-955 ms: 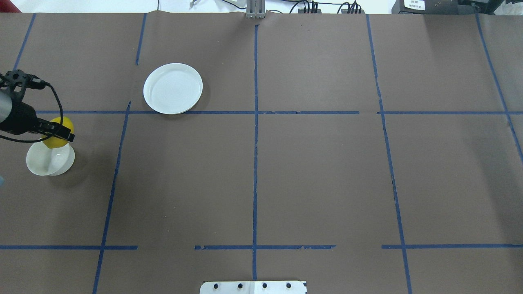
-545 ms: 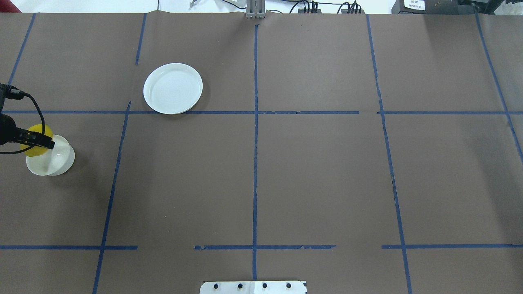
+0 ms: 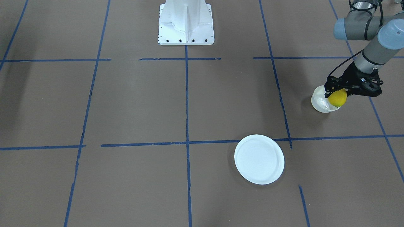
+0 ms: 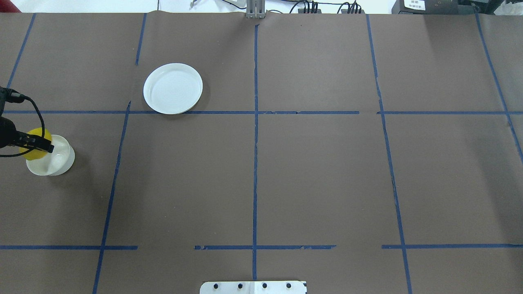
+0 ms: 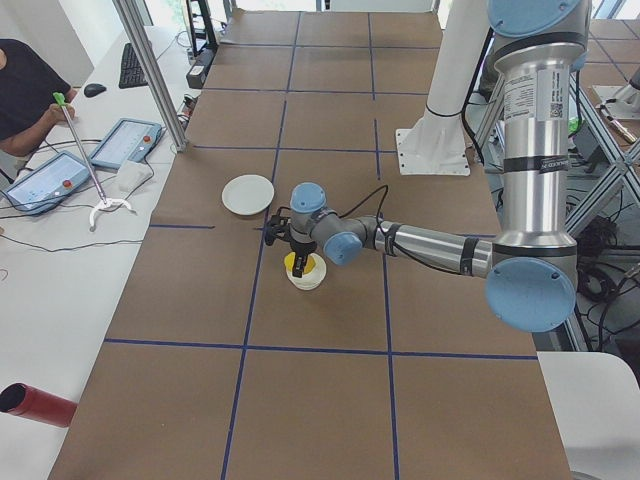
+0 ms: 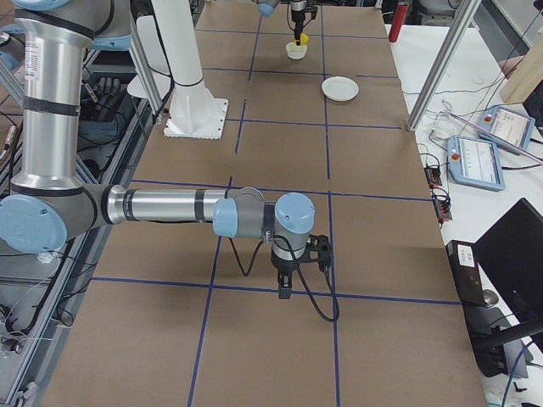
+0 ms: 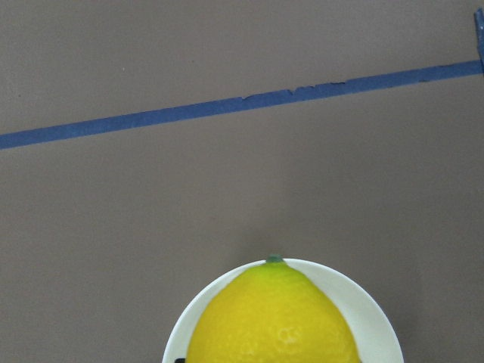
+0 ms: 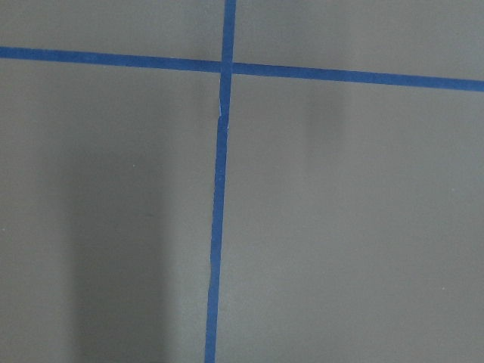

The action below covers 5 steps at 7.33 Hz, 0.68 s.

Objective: Move lemon from plate to bowl
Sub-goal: 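Lower the lemon into the bowl and open the left gripper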

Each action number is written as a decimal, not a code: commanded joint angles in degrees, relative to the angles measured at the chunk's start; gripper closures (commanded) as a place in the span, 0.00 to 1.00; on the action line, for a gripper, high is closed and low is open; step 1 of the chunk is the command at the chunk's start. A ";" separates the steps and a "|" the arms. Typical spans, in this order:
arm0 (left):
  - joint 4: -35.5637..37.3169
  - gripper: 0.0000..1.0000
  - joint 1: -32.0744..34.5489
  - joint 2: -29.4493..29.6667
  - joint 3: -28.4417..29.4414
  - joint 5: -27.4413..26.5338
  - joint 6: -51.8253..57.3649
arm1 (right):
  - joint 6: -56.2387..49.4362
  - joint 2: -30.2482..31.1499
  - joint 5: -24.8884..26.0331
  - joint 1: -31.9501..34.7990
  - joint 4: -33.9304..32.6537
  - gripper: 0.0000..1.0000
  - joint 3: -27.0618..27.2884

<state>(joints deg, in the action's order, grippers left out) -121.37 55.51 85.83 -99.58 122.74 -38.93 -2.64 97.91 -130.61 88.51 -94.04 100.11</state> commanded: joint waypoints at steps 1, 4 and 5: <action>0.17 0.75 -0.05 0.12 0.61 1.89 0.00 | 0.00 0.00 0.00 0.00 0.00 0.00 0.00; -0.18 0.45 -0.22 0.30 1.58 1.89 0.43 | 0.00 0.00 0.00 0.00 0.00 0.00 0.00; -0.27 0.31 -0.22 0.30 1.58 1.89 0.52 | 0.00 0.00 0.00 0.00 0.00 0.00 0.00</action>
<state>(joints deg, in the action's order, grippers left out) -121.54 55.31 86.11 -98.10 124.62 -38.60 -2.64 97.91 -130.61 88.51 -94.04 100.11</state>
